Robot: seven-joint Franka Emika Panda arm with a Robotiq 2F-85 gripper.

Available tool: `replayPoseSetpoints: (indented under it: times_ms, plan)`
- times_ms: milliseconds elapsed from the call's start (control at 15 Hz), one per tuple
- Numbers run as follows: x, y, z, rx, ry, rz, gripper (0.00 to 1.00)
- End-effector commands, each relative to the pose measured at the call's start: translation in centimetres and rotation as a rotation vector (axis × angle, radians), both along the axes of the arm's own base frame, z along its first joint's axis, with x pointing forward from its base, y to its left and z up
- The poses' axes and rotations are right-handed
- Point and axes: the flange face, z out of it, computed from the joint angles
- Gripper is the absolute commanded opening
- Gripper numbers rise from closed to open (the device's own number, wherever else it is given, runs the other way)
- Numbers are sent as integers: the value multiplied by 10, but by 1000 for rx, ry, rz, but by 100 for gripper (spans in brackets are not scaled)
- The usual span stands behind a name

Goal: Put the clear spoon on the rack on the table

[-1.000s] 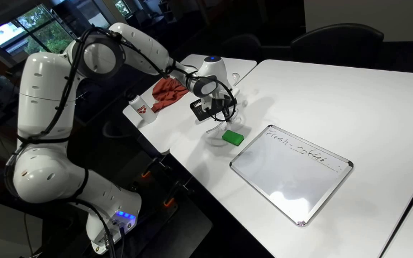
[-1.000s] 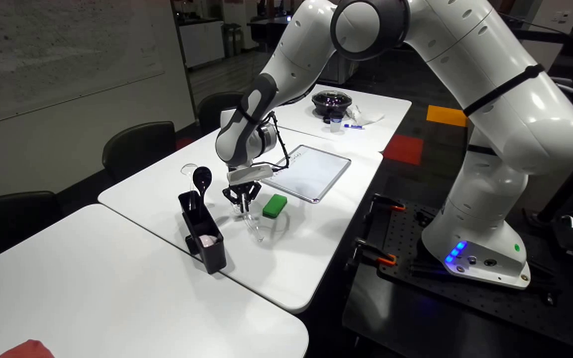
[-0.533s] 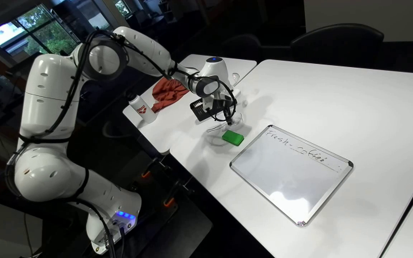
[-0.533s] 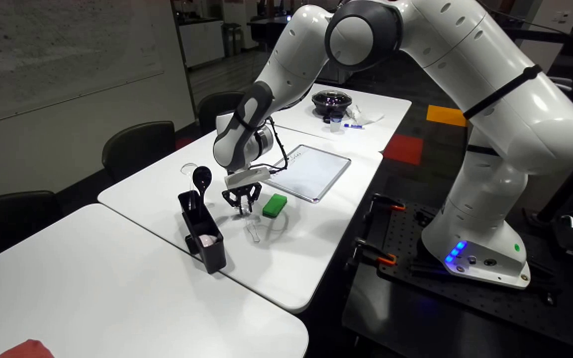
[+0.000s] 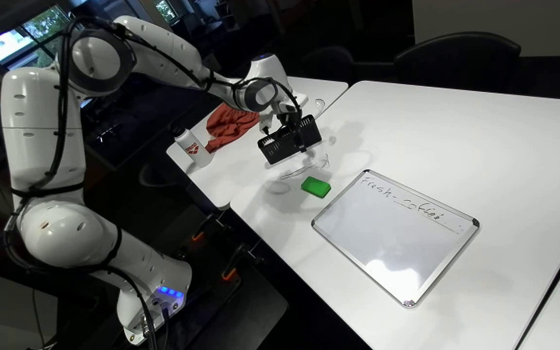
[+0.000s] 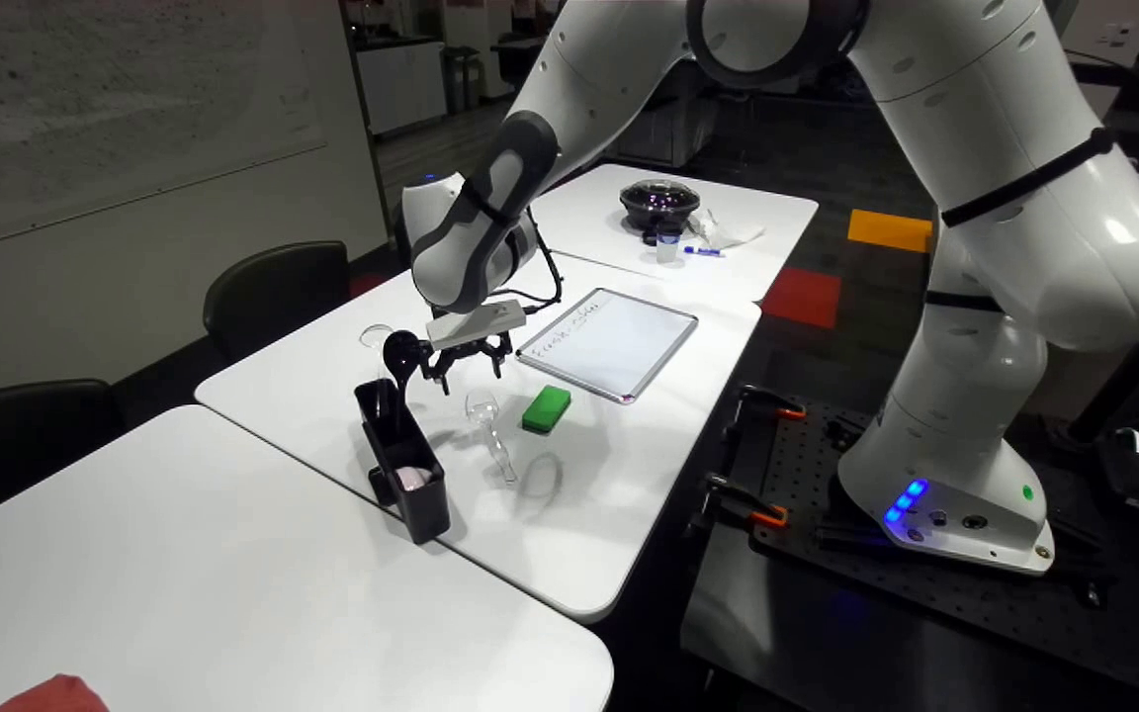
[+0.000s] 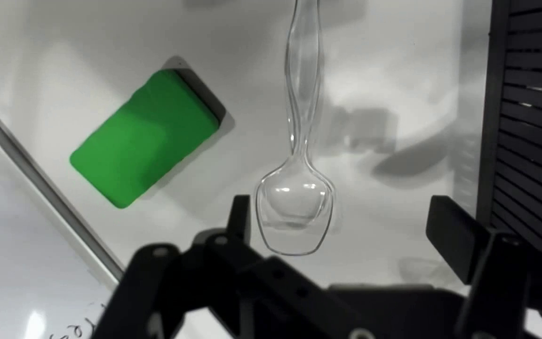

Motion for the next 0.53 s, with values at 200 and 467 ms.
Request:
replayPoseSetpoints:
  times_ms: [200,467]
  plan:
    - [-54,23,123,-222,-137,-68,100]
    - [-83,33,184,-314,-238,-79,100]
